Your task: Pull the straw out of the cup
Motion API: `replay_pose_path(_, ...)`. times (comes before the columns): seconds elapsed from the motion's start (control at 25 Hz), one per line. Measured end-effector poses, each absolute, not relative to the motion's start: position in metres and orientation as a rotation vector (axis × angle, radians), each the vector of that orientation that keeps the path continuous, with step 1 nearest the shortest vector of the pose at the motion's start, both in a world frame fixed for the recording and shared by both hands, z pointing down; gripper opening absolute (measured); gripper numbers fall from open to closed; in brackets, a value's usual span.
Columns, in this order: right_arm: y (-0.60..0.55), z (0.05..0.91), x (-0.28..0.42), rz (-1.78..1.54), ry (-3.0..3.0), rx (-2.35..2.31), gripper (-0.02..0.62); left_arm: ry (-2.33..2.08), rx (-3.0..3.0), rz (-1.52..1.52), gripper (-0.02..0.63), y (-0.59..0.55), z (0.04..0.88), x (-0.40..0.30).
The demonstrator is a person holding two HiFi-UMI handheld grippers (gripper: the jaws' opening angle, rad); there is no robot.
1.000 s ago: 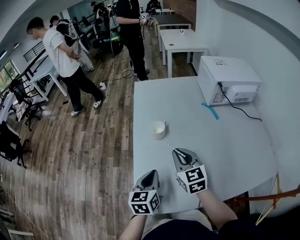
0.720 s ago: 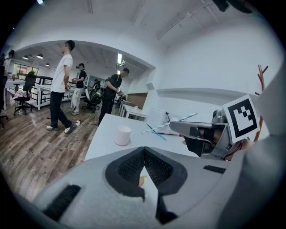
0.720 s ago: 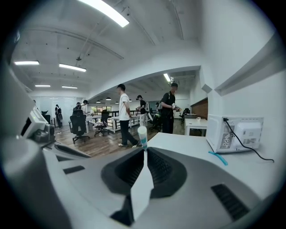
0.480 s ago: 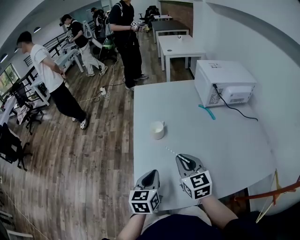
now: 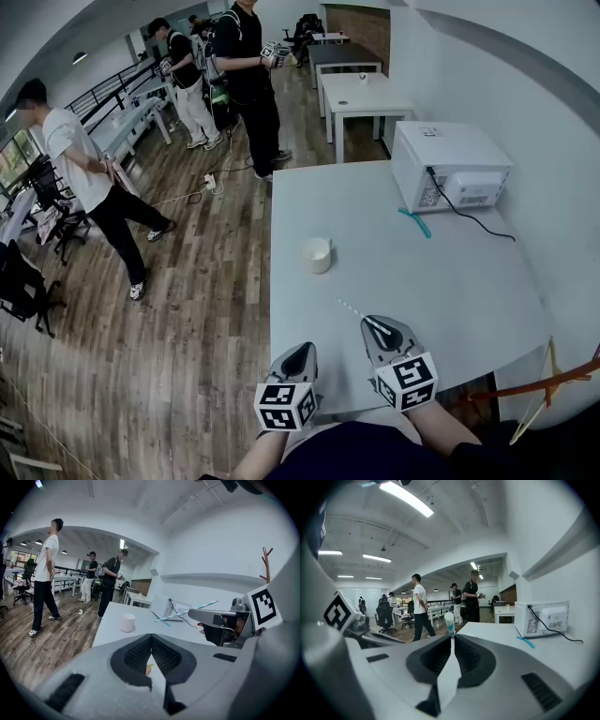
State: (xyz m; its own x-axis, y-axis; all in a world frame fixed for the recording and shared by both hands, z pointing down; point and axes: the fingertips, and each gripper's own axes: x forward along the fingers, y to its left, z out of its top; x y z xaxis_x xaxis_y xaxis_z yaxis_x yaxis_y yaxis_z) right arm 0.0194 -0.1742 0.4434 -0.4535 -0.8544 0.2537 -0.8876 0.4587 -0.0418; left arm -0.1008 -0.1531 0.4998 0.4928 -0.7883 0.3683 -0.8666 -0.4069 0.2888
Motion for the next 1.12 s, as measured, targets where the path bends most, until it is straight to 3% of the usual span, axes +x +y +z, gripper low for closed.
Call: replay_pose_path(1.12, -0.166, 0.44, 0.009, 0.262, -2.537, 1.493, 0.041, -1.378, 2.272, 0.195, 0.017, -0.155, 0.506, -0.108)
